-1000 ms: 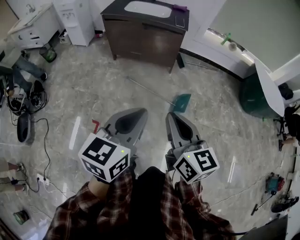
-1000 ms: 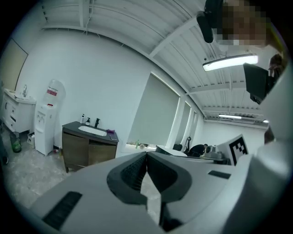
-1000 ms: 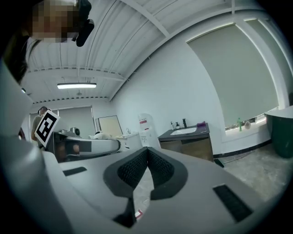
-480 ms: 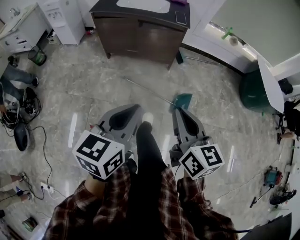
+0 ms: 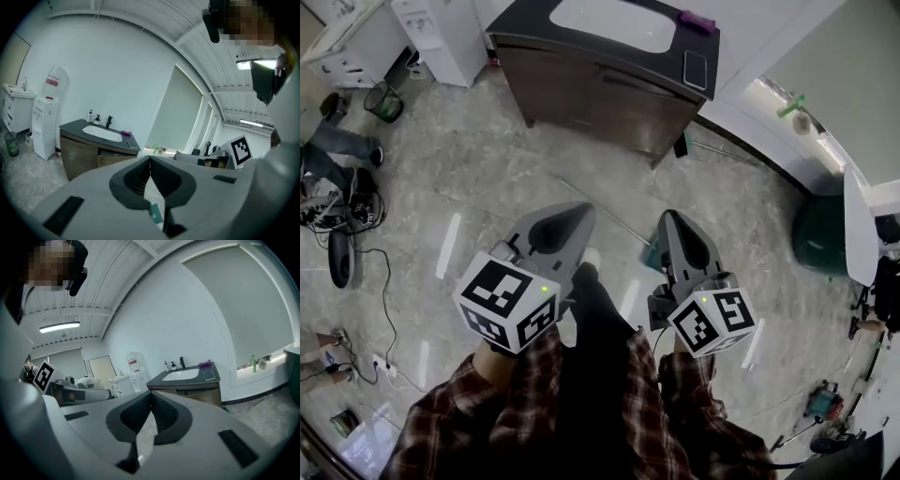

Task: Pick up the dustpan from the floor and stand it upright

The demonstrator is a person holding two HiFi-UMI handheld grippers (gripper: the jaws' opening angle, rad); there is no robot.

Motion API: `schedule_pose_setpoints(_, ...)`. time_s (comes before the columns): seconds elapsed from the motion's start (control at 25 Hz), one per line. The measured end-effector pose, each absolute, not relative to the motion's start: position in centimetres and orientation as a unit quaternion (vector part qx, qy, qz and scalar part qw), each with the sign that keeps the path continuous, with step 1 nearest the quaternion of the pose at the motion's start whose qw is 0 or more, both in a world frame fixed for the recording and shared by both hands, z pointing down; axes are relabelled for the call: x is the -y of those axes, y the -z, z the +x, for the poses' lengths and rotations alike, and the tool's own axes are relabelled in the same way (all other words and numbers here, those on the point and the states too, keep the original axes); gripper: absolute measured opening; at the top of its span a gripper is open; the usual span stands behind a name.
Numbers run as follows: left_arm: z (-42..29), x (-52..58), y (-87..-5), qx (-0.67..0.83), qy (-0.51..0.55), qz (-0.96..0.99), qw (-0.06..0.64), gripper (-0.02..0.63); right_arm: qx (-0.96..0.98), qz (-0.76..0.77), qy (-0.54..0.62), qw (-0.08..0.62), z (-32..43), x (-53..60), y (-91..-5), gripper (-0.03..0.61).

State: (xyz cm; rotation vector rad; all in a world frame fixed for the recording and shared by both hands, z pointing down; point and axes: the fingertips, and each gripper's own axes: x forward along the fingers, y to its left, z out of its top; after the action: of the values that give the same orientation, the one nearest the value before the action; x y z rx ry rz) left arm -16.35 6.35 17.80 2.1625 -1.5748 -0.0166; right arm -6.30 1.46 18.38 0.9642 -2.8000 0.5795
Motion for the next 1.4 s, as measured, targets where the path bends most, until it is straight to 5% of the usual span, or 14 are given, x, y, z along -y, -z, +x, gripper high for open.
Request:
schedule_pose_setpoints(0.32, -18.9, 4.0, -17.0, 0.611, 0.021, 0.757, 0.231, 0.011, 0.943, 0.266, -0.184, 0.076, -9.6, 9.8, -17.3, 0.011)
schedule_pose_setpoints(0.96, -23.9, 9.1, -17.3, 0.618, 0.012, 0.749, 0.239, 0.012, 0.94, 0.258, -0.204, 0.093, -13.9, 13.7, -18.6, 0.011)
schedule_pose_setpoints(1.4, -27.8, 10.0, -26.4, 0.595, -0.042, 0.744, 0.3, 0.012, 0.919, 0.275, -0.233, 0.16, -16.8, 13.3, -27.9, 0.012)
